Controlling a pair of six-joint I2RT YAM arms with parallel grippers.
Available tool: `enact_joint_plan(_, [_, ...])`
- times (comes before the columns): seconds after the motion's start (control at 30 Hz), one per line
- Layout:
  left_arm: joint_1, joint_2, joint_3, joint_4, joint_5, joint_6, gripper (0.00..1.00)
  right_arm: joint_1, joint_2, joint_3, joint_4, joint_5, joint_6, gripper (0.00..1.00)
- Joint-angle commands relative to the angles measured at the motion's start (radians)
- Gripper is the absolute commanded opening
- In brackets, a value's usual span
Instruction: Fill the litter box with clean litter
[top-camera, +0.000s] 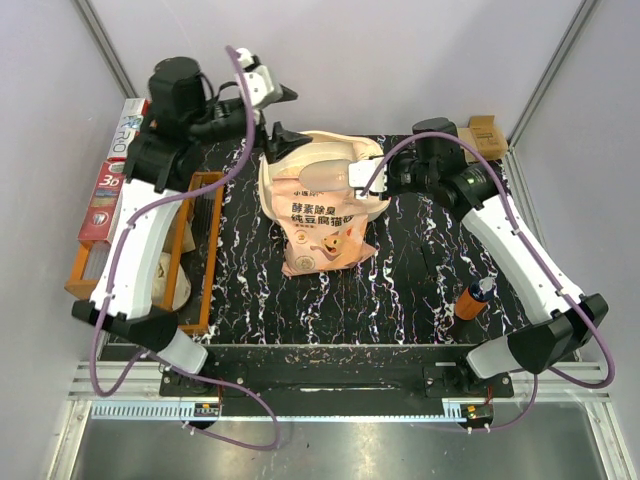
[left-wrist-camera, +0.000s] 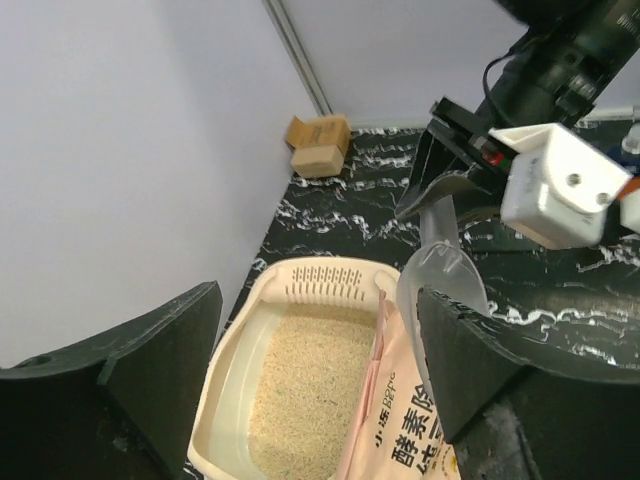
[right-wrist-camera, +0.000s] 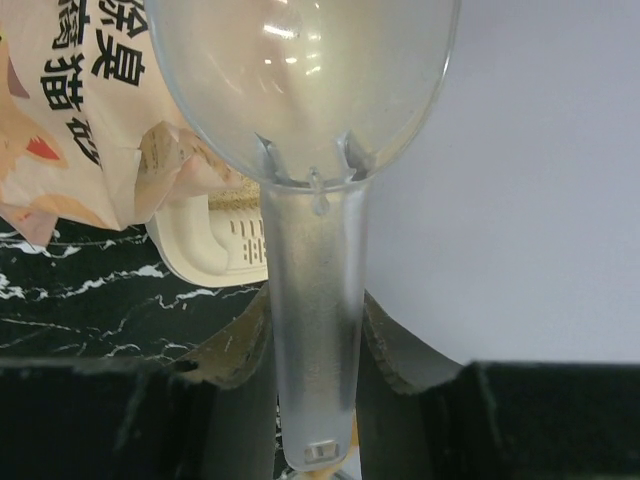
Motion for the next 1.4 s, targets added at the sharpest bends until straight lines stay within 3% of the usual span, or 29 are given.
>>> enact_joint_plan(0.0, [-0.058,0.121,0.119,-0.197,-0.048,0.163,0.82,0.033,-0.026,0.022,0.000,0.061,-0.113,0.00])
enact_joint_plan(0.27, [-0.151,0.199,0.107,-0.287,-0.162,0.291,0.77,0.056,-0.035,0.028,0.000,0.093,-0.111,0.00])
enact_joint_plan(0.43, [-0.170,0.218,0.087,-0.290,-0.191,0.294,0.65,0.059,-0.028,0.045,0.009,0.096,-0.105,0.00])
enact_joint_plan(0.93, [-0.157,0.100,-0.016,-0.109,-0.140,0.162,0.75,0.059,0.032,0.069,-0.018,0.145,-0.088,0.00])
enact_joint_plan(1.23, [-0.160,0.107,-0.075,-0.132,-0.143,0.156,0.74,0.059,0.040,0.092,-0.021,0.127,-0.069,0.00])
enact_joint_plan(1.37, [-0.160,0.141,-0.072,-0.148,-0.151,0.194,0.66,0.063,0.024,0.100,-0.017,0.090,-0.072,0.00])
